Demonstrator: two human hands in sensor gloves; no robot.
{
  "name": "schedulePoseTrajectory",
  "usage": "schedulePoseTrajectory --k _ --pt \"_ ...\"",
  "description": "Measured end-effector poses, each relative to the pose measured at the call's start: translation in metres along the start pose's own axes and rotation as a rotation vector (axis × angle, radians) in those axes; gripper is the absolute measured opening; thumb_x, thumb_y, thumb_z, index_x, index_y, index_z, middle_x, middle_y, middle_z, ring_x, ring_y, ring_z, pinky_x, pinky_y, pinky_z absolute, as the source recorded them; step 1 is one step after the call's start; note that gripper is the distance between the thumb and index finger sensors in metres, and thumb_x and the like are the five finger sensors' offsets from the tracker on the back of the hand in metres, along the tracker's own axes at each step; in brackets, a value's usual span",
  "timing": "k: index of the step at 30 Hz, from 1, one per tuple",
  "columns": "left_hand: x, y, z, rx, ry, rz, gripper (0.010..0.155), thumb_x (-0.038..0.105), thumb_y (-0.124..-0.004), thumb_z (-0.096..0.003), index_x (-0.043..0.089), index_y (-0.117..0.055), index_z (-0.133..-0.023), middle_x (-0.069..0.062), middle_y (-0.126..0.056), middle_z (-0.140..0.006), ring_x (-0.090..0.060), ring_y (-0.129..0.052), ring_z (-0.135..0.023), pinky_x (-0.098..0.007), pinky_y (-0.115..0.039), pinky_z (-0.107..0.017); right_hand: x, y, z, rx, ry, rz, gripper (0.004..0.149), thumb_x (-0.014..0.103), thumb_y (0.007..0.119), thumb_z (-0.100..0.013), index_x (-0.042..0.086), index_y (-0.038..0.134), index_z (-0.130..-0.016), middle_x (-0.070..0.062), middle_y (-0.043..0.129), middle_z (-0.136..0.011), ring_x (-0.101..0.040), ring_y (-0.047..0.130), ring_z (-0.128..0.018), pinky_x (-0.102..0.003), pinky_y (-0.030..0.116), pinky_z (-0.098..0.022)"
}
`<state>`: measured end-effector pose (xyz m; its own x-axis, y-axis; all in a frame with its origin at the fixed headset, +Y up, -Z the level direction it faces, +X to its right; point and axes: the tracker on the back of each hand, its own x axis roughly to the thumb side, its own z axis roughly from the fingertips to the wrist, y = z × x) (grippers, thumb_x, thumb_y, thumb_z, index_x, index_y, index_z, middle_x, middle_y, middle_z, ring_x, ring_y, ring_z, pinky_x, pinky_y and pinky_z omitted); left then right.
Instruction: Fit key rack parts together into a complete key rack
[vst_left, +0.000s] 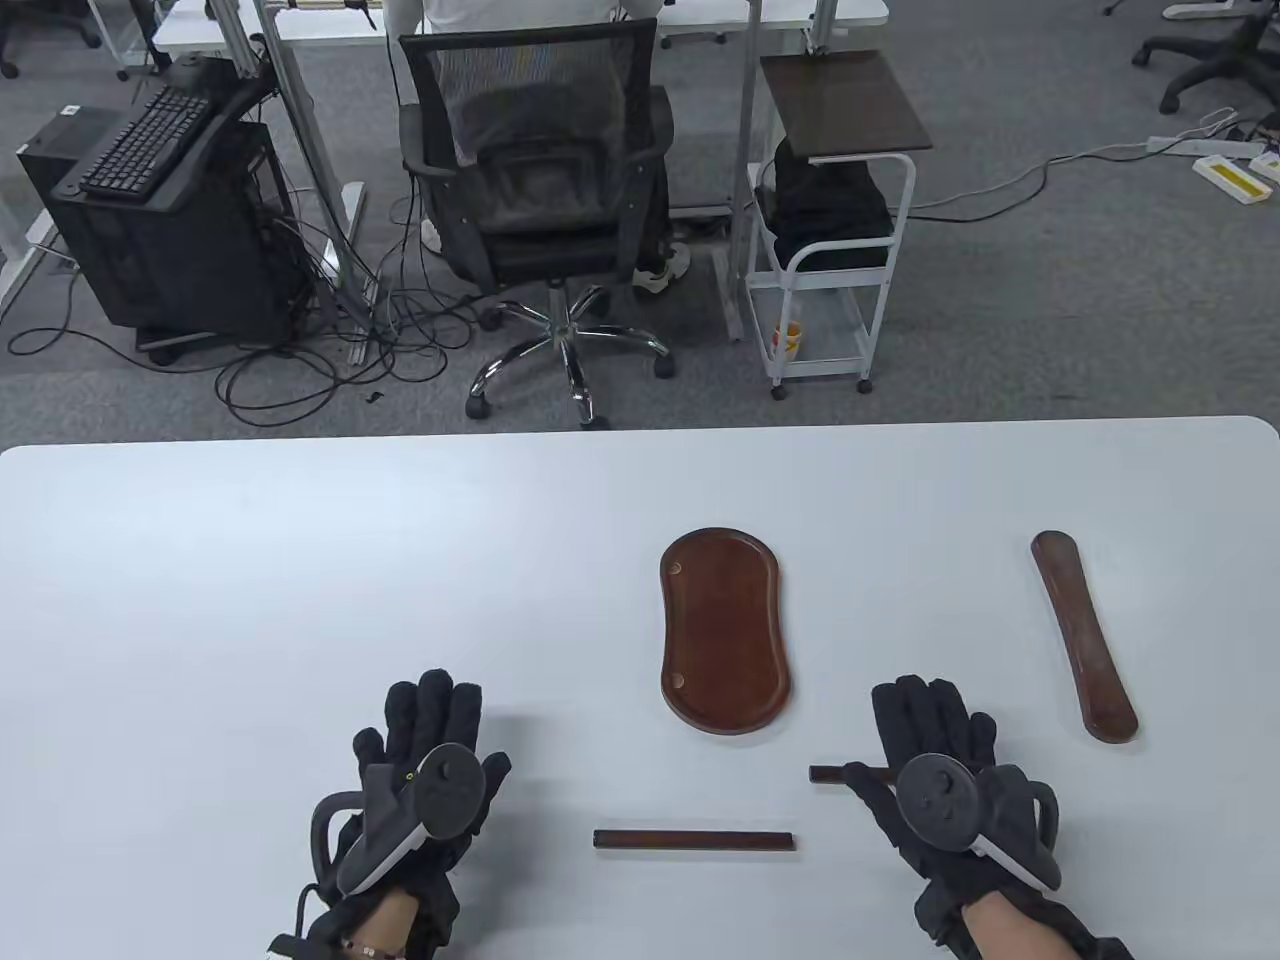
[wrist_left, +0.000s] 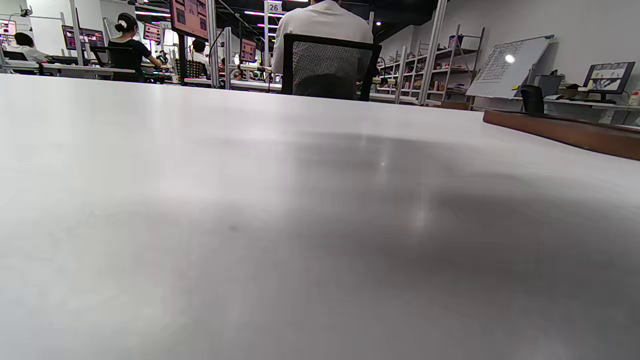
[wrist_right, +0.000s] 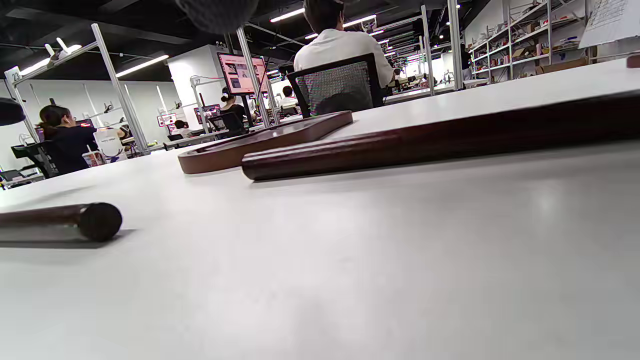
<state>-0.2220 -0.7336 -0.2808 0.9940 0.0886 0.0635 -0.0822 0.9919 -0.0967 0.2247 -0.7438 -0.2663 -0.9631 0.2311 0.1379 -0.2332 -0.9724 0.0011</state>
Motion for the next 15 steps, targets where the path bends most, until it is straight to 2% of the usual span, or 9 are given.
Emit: schedulePoseTrajectory --k 15 --pt "0.0004 -0.0012 -0.0002 -0.004 0.001 0.002 0.072 0.059 -0.045 -0.0563 0.028 -0.021 -0.117 -0.005 -0.008 -0.125 -0.038 -0.014 -0.113 -0.067 -0.029 -0.077 -0.0003 0.0003 0.0006 0.006 0.002 0.003 0.075 0.052 0.059 -0.057 0.01 0.033 -0.114 -0.022 0.032 -0.121 -0.048 0.025 -0.105 -0.067 0.023 -0.069"
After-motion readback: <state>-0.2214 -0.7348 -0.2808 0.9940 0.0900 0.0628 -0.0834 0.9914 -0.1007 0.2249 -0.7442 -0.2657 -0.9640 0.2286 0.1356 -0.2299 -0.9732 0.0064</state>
